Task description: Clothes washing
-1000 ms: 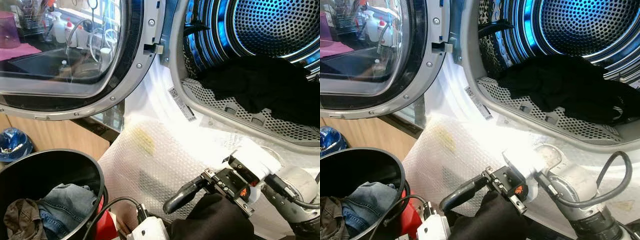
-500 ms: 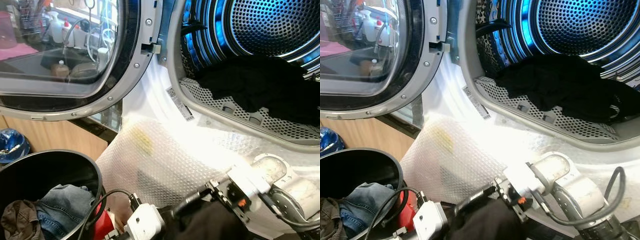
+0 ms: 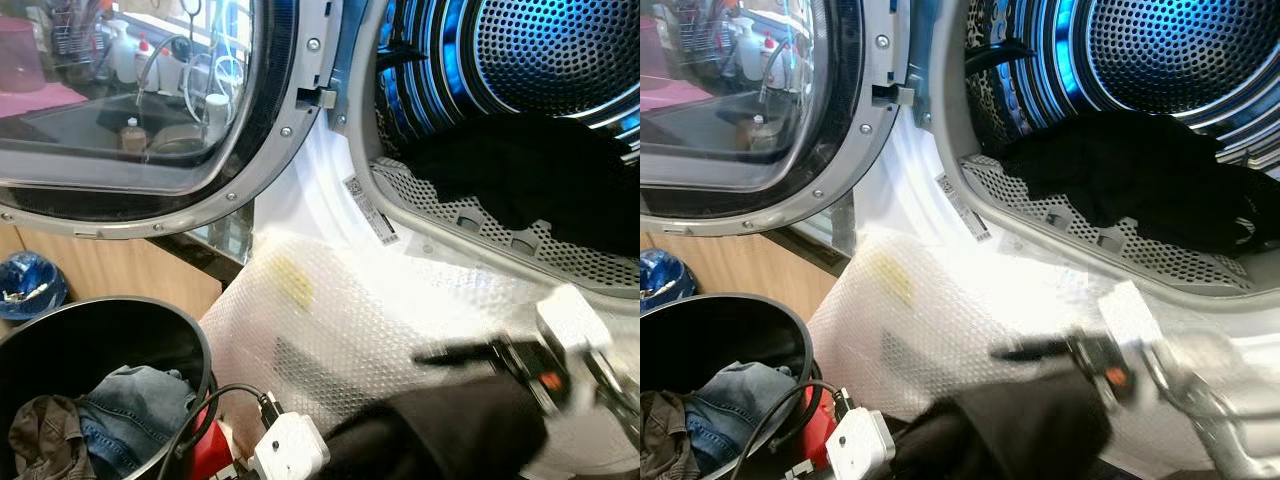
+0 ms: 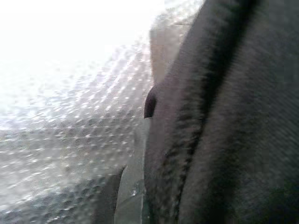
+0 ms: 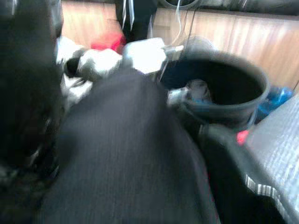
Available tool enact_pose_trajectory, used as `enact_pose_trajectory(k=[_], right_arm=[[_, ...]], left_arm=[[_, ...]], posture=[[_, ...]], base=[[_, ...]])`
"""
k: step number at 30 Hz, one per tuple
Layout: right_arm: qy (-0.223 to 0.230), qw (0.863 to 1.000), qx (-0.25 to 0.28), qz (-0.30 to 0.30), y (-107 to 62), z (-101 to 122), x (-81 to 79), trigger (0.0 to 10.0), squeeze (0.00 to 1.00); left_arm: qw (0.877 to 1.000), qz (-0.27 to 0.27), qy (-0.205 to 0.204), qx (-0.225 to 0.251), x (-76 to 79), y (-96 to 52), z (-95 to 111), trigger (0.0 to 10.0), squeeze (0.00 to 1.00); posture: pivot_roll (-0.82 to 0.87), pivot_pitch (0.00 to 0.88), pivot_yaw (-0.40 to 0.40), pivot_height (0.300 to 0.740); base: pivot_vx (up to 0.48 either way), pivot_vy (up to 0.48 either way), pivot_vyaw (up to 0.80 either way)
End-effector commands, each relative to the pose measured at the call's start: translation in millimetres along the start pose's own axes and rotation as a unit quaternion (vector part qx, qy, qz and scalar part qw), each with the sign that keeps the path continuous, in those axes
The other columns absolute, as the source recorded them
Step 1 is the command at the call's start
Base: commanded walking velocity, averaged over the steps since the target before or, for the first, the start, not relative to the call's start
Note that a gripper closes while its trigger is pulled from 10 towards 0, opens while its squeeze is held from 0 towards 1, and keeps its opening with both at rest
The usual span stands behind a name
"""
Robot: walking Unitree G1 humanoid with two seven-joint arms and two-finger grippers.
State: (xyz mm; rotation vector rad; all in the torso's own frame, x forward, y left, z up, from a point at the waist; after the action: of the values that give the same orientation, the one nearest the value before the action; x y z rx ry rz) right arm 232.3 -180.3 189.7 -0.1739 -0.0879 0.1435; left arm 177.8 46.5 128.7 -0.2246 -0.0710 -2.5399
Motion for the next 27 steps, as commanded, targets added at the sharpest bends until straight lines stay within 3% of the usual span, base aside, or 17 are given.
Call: enact_pose_trajectory(k=[1, 3, 8, 9, 15, 20, 23, 27], right_arm=[[-0.01, 0.999, -0.031, 0.019, 0.1, 0.1, -4.6, 10.0, 0.0], [0.007, 0.996, -0.085, 0.034, -0.7, -18.9, -12.8, 10.0, 0.0], [0.027, 0.991, -0.131, 0.026, -1.3, -46.6, -16.9, 10.0, 0.0], [0.038, 0.985, -0.167, 0.028, -2.7, -64.5, -20.7, 10.0, 0.0], [0.079, 0.957, -0.274, 0.045, -13.9, -117.1, -43.6, 10.0, 0.0], [0.112, 0.947, -0.298, 0.05, -17.6, -140.4, -58.9, 10.0, 0.0], [0.161, 0.945, -0.286, -0.003, -18.8, -157.6, -60.1, 10.0, 0.0], [0.187, 0.938, -0.292, -0.012, -23.1, -171.6, -71.5, 10.0, 0.0]], left_arm=[[1.0, -0.009, -0.003, 0.008, 4.9, 1.1, 4.1, 0.0, 0.0], [1.0, -0.01, -0.004, 0.007, 5.4, -0.2, 4.2, 0.0, 0.0], [1.0, -0.014, -0.009, 0.004, 7.3, -2.1, 3.9, 0.0, 0.0], [1.0, -0.015, -0.01, 0.0, 7.8, -3.7, 3.6, 0.0, 0.0], [1.0, -0.015, -0.012, -0.005, 8.3, -7.6, 3.5, 0.0, 0.0], [1.0, -0.017, -0.014, -0.008, 9.3, -9.3, 4.0, 0.0, 0.0], [1.0, -0.018, -0.016, -0.009, 9.8, -10.5, 4.1, 0.0, 0.0], [1.0, -0.018, -0.018, -0.013, 10.2, -13.1, 3.5, 0.0, 0.0]], posture=[[0.09, 0.059, -0.204, 0.74], [0.09, 0.063, -0.202, 0.74], [0.1, 0.068, -0.197, 0.74], [0.1, 0.071, -0.193, 0.74], [0.1, 0.075, -0.188, 0.74], [0.11, 0.078, -0.182, 0.74], [0.11, 0.08, -0.181, 0.74], [0.11, 0.083, -0.176, 0.74]], base=[[0.0, 0.0, 0.0], [0.0, 0.0, 0.0], [0.0, 0.0, 0.0], [0.0, 0.0, 0.0], [0.0, 0.0, 0.0], [0.0, 0.0, 0.0], [0.0, 0.0, 0.0], [0.0, 0.0, 0.0]])
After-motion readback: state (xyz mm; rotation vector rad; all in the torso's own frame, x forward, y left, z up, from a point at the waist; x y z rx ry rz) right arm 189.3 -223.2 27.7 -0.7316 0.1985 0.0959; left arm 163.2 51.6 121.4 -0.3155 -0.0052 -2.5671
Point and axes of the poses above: a point about 5 cm out from each wrist's last joint towards the gripper, its own y axis pointing out of the wrist towards the gripper, its own z axis along the axis of the wrist's last joint, x = y × z, the point moved 3 cm from there along y, pointing out of the wrist towards the gripper, and after that the axes turned 14 degrees about -y, right-handed, at the moved point
